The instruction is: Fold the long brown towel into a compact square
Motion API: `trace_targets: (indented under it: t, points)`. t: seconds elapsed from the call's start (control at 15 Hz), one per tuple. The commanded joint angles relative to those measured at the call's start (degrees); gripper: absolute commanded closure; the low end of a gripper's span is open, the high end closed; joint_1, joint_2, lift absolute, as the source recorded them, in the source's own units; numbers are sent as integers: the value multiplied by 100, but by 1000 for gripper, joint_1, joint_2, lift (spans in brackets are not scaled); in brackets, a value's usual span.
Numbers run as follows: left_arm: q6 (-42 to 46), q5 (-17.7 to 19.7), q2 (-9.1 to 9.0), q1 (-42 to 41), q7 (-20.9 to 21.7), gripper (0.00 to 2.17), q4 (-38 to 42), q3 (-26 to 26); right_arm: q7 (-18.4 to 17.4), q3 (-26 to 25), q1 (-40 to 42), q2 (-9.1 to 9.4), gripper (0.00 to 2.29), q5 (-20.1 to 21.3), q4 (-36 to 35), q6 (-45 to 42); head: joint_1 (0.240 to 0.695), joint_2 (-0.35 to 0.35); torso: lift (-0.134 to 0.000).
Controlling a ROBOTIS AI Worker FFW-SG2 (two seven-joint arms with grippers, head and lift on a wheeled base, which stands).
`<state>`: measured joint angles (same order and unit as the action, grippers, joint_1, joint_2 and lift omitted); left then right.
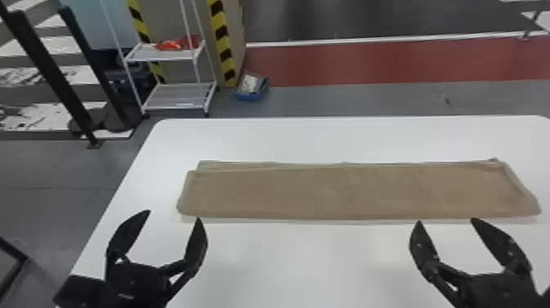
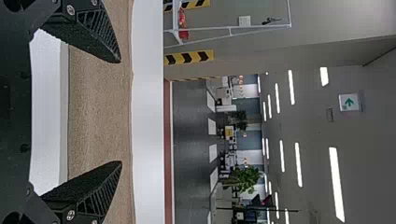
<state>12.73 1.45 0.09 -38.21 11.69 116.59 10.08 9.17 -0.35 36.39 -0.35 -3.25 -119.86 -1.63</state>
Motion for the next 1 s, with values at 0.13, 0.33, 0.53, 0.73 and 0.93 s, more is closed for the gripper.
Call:
trace_targets:
  t: [0.13,0.33,0.53,0.73,0.93]
  points:
    - [-21,-4,-24,-20,-9,56,57,-15,-3,-8,-9,40,113,-18,7,1,695,113,-123]
    - [-57,-13,-24,-20,-9,60,48,-32,-3,-8,-9,40,113,-18,7,19,695,112,-123]
    - [-74,-13,-24,-20,-17,60,57,-32,-47,-8,-9,40,117,-9,7,19,695,110,-123]
    - [-92,-4,-24,-2,-26,60,57,-32,-47,-8,-9,40,117,-9,7,36,695,108,-123]
    - [-408,-4,-24,121,-26,66,92,-15,-47,-8,0,40,117,-18,15,54,695,108,-123]
